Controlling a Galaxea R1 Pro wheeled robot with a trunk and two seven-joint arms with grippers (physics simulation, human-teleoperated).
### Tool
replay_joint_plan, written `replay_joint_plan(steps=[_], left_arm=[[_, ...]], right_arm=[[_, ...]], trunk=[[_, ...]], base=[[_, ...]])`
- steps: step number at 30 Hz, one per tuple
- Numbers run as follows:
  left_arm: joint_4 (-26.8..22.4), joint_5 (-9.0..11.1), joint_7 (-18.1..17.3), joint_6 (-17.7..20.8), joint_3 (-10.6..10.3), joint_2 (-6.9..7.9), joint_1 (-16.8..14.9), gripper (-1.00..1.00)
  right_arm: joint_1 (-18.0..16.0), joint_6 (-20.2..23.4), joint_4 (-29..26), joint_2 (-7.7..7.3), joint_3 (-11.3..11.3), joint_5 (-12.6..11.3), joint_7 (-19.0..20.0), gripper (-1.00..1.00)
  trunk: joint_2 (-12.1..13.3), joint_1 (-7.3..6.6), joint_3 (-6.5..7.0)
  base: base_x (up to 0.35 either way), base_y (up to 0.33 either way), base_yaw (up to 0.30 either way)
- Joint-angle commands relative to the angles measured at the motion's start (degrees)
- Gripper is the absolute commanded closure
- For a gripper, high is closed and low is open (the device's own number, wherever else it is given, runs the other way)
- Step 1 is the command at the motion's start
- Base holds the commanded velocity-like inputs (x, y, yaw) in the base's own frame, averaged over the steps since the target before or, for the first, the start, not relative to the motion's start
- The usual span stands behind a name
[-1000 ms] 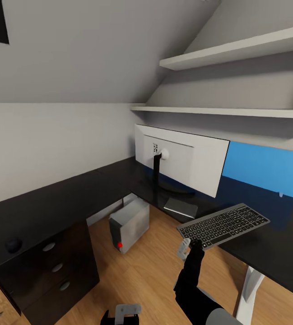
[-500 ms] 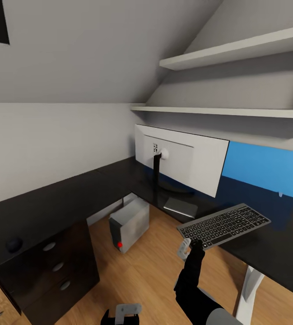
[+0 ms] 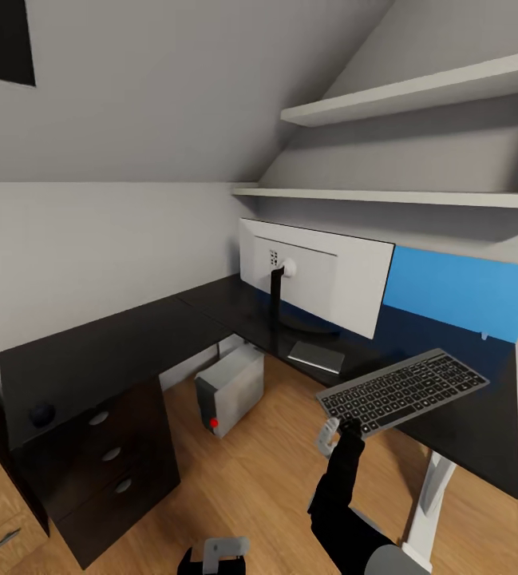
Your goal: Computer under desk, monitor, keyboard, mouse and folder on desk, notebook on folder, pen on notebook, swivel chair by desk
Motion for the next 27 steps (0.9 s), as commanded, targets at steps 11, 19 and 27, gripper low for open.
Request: replay_joint_plan(steps=[11,19,27], left_arm=[[0.0,0.0,0.6,-4.2,-0.4,0.0,0.0,-1.0],[0.0,0.0,0.5,-4.3,-0.4,0.0,0.0,-1.0],[0.5,0.1,0.4,-4.3,-0.5,0.0,0.0,-1.0]], right_arm=[[0.0,0.2,-0.8,-0.72,-0.1,0.1,-2.4,1.0],[0.0,0.1,-11.3,-4.72,-2.9,0.1,-4.4,1.0],[-0.1,0.0,-20.0,-5.69,-5.4,0.1,-4.7,1.0]], trunk=[[2.4,-1.32,1.02],[5.6,-3.08,2.45],[8.8,-4.84,3.89]], base=[[-0.002,0.0,0.0],[0.0,0.0,0.0],[0.0,0.0,0.0]])
